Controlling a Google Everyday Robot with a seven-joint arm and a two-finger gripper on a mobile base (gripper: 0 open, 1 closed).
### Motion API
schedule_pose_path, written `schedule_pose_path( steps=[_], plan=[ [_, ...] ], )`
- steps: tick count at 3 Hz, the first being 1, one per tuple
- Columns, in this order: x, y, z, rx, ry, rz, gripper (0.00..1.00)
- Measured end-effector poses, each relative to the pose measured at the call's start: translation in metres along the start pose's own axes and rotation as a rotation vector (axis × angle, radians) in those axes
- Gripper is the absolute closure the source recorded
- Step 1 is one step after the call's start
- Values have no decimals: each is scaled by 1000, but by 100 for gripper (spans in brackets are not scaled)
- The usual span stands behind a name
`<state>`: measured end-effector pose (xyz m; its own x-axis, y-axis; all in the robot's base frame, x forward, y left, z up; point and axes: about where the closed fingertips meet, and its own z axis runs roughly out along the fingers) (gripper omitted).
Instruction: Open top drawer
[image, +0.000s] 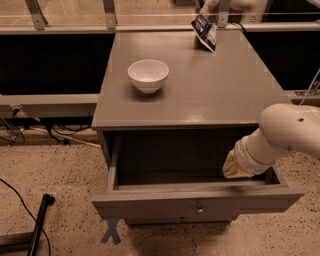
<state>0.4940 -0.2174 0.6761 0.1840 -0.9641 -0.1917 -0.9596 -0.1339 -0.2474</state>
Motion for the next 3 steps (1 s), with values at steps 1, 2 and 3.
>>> schedule_pose_path(
  steps=[1,2,3],
  plan=[
    [12,2,26,-40,10,29,100],
    [16,10,43,-94,5,35,100],
    [13,32,56,-175,-21,33,100]
  ],
)
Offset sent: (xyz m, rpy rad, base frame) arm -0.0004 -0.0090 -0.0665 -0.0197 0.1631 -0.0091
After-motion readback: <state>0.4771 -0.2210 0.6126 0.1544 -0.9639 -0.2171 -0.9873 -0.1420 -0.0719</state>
